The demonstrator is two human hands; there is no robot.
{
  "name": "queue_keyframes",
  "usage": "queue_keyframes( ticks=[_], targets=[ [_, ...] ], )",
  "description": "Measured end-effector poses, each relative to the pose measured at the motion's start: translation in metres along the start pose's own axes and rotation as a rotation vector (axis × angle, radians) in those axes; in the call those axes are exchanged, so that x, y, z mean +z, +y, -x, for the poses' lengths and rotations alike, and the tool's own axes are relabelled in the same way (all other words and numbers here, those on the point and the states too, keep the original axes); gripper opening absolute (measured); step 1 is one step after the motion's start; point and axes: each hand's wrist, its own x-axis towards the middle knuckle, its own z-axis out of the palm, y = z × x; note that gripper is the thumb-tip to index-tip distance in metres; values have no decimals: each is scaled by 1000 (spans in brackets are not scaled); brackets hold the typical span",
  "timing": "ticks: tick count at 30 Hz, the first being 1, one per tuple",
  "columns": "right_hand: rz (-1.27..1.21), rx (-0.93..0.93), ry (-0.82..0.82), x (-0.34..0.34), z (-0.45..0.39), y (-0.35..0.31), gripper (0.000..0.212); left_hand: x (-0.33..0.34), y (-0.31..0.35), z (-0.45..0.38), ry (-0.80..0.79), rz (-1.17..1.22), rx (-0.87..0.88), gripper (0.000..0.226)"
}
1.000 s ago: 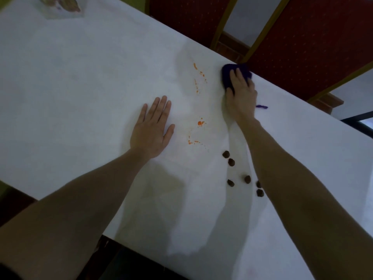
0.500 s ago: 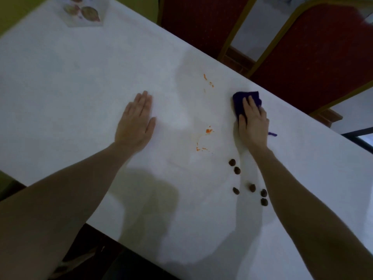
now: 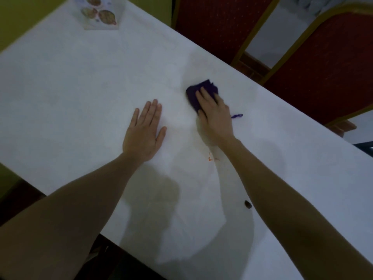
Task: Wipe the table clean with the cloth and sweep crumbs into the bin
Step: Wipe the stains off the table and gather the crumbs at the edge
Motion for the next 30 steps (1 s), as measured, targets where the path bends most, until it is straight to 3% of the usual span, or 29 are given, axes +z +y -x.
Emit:
queue_keyframes(
  ticks=[3,6,11,17,24,30],
  targets=[
    [16,-14,-32,-3,40,7,53,-1,0,0,5,1,3,68],
    [20,113,18,-14,59,34,54,0,0,0,18,19,10,68],
    [47,321,147,-35,-1,76,55,1,-1,-3,30,8,12,67],
    [25,246,80,-13,-49,30,56,3,-3,-2,26,1,10,67],
    [11,57,18,13,66,-17,53,3,-4,-1,-5,-9,5,68],
    [43,339,127,-8,117,35,55,2,-6,-2,13,45,45,68]
  ],
)
